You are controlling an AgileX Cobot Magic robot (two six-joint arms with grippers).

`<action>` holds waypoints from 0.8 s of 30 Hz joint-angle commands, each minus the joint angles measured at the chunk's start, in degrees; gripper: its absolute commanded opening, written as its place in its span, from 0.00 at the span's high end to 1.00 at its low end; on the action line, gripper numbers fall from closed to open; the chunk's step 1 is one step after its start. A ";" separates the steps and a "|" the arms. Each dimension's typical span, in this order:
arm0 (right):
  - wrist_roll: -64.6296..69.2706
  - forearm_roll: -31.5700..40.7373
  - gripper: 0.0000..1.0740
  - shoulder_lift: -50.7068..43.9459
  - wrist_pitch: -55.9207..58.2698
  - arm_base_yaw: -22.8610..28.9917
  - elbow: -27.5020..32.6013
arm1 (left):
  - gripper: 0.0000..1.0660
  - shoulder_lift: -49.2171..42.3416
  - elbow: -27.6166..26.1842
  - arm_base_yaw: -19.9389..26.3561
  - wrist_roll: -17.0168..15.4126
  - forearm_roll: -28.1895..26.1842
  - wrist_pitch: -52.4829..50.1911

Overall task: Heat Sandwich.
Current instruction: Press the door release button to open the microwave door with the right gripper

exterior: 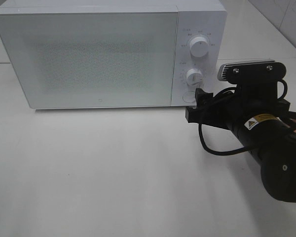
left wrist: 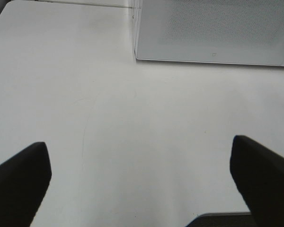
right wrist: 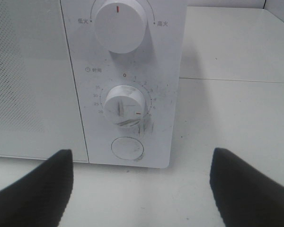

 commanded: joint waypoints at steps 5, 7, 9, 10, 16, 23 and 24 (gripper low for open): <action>6.65 -0.17 0.29 -0.06 -0.63 0.11 -0.34 | 0.08 -1.38 0.11 0.17 -0.06 -0.23 -0.74; 12.20 -0.17 0.29 -0.06 -0.63 0.11 -0.34 | 0.08 -1.38 0.11 0.17 -0.06 -0.23 -0.74; 15.41 -0.17 0.29 -0.06 -0.63 0.11 -0.34 | 0.08 -1.38 0.11 0.17 -0.06 -0.23 -0.74; 21.77 -0.17 0.29 -0.06 -0.57 0.11 -0.34 | 0.08 -1.38 0.11 0.17 -0.06 -0.23 -0.74; 42.74 -0.17 0.30 -0.06 -0.40 0.11 -0.34 | 0.08 -1.38 0.11 0.17 -0.06 -0.23 -0.74; 65.37 -0.06 0.40 -0.06 1.32 0.11 -0.34 | 0.08 -1.38 0.11 0.17 -0.06 -0.23 -0.74; 65.37 -0.06 0.40 -0.06 1.32 0.11 -0.34 | 0.08 -1.38 0.11 0.17 -0.06 -0.23 -0.74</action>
